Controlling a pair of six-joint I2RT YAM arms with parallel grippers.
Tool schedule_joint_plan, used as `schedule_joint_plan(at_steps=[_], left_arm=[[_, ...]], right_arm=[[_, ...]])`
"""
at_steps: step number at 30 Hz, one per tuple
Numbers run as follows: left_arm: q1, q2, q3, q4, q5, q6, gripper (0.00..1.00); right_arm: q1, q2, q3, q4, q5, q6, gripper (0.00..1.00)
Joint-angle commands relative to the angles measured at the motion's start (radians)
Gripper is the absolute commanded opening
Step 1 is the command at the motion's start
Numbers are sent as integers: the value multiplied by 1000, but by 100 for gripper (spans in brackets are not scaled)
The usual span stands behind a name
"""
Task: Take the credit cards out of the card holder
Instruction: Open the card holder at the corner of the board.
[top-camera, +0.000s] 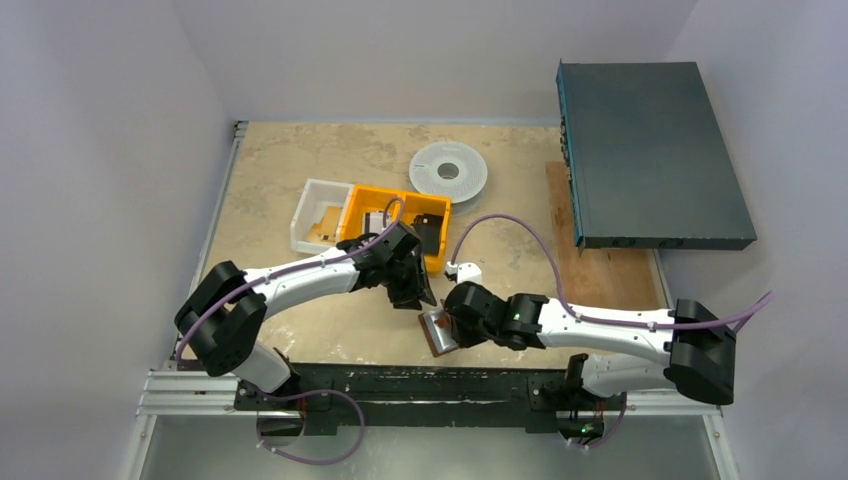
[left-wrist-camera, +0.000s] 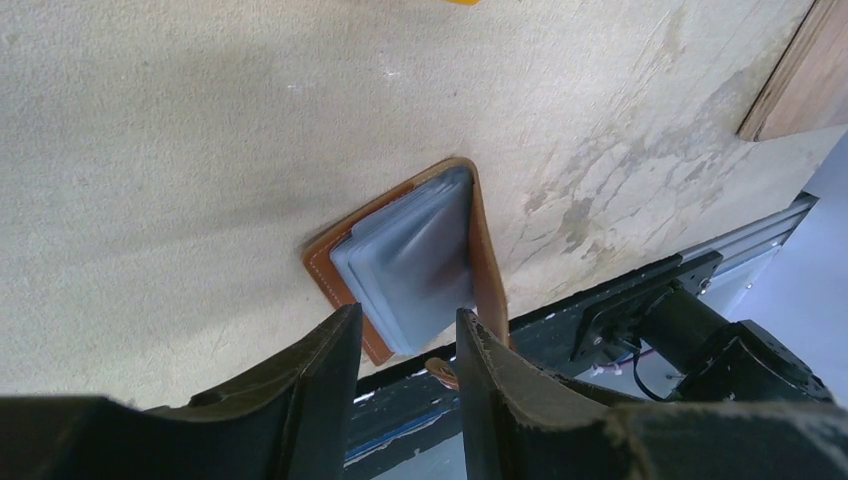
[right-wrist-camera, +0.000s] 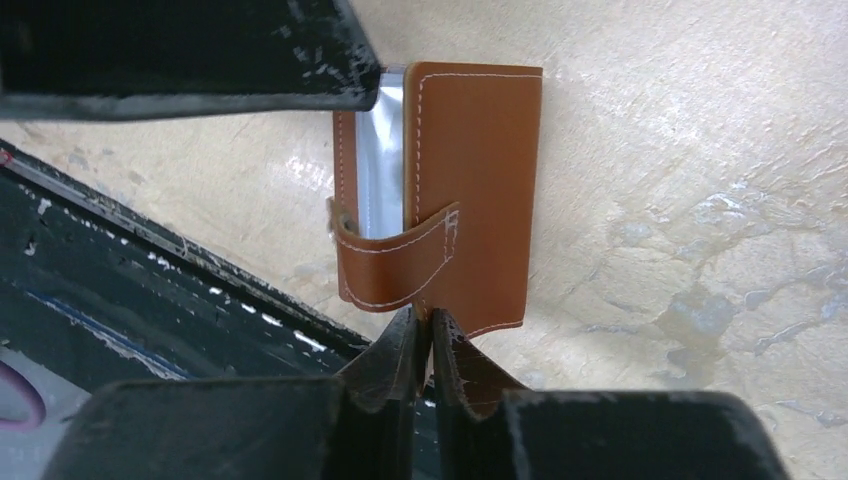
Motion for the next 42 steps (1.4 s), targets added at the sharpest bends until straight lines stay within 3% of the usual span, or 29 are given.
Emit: schedule_joint_plan(at_steps=[1,10,18,26,42], left_arm=[[-5,-59,1,-19,-18,35,39],[46,-283,-123,-152,-130,62,40],[135,-448,-271,-208,-142,82,38],[139,-521,-306,-256,-189,76,36],[136,-379,-280,-177,-164,89,30]], right_arm=[[-35,-23,-43,33,-36,60,0],[-50,-17,-17,209,-187,99,0],[-49,152,129,312,-278,68,0],[-96,178,1,369,-242,163,0],[-103,250,-105,413,-202,162,0]])
